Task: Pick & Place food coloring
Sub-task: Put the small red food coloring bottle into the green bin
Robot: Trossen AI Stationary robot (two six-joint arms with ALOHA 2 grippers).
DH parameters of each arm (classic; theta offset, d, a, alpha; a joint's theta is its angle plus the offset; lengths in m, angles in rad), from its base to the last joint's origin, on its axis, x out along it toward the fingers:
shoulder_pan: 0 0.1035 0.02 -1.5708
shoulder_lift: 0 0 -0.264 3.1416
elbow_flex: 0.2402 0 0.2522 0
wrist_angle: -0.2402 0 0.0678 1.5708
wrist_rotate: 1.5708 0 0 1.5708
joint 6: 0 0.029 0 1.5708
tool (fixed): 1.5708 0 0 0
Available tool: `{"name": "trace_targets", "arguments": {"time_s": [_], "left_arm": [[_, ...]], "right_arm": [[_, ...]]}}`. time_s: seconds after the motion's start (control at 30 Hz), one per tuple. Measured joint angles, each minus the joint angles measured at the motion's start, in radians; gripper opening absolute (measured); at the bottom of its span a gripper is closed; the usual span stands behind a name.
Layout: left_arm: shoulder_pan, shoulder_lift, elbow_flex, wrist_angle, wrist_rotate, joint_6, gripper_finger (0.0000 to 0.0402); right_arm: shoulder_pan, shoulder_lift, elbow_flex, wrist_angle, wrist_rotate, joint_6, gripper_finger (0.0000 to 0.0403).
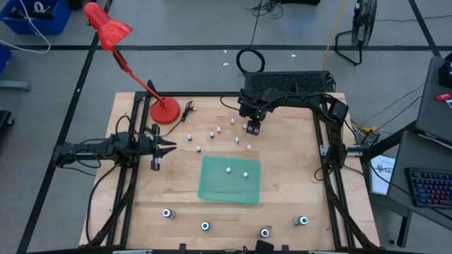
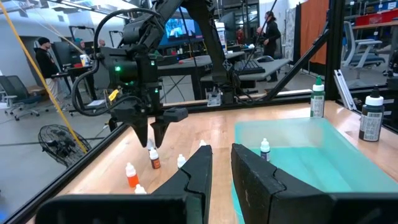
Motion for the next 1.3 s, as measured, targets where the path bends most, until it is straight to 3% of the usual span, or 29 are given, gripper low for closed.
{"name": "trace_targets", "arguments": {"time_s": [0.33,1.07,1.3], "left_arm": [[0.0,0.0,0.0,0.0,0.0,0.0,0.0067],[0.0,0.0,0.0,0.0,0.0,0.0,0.0067],[0.0,0.0,0.0,0.0,0.0,0.0,0.0067]], "right_arm": [[0.0,0.0,0.0,-0.02,0.0,0.0,0.016],[0.0,-0.001,0.0,0.004,0.0,-0.009,0.0047],[0.0,-0.004,0.0,0.004,0.0,-0.023,0.0043]]}}
